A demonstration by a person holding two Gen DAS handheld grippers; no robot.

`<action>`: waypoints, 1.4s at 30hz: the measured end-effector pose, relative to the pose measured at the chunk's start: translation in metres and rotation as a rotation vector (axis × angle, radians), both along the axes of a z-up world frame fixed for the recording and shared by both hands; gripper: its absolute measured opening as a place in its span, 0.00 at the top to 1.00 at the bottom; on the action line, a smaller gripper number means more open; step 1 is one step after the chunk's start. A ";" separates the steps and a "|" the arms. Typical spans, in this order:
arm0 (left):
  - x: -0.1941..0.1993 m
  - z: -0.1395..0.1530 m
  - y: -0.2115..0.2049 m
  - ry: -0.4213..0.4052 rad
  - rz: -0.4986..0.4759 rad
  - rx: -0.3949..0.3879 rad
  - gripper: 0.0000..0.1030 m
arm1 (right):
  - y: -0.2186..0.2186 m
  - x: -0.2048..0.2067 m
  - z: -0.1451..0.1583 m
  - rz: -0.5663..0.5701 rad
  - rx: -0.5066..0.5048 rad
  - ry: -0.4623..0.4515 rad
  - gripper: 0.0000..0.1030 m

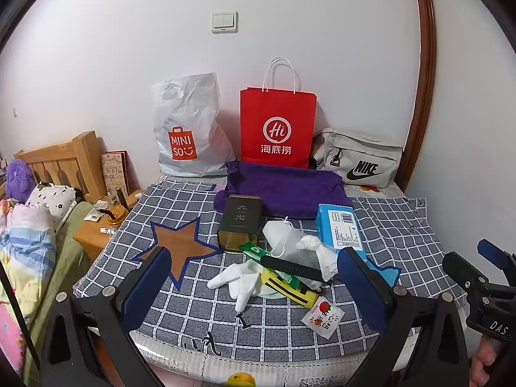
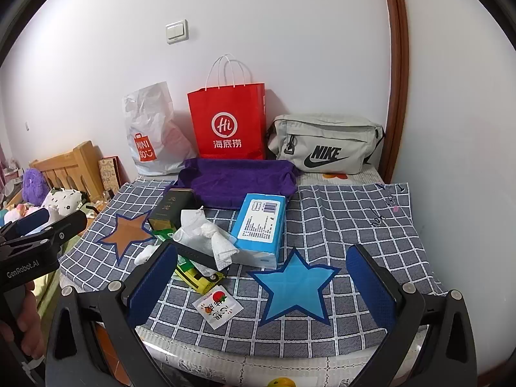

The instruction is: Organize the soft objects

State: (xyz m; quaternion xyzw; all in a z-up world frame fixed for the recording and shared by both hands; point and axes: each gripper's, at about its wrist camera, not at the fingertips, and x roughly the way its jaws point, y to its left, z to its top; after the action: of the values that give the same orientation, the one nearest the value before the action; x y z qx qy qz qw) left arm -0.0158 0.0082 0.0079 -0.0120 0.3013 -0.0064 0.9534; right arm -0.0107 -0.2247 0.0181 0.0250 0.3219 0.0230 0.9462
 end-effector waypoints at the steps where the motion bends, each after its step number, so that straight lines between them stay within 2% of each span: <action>1: 0.001 0.000 0.000 0.001 0.001 0.000 0.00 | 0.000 -0.001 0.000 0.001 0.000 -0.001 0.00; 42: -0.002 0.001 0.000 0.000 -0.001 0.008 0.00 | 0.003 -0.008 0.003 0.016 0.000 -0.022 0.00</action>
State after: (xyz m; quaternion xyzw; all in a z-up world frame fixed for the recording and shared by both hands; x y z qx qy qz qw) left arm -0.0178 0.0084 0.0090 -0.0081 0.3014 -0.0056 0.9535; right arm -0.0184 -0.2218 0.0210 0.0223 0.3114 0.0311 0.9495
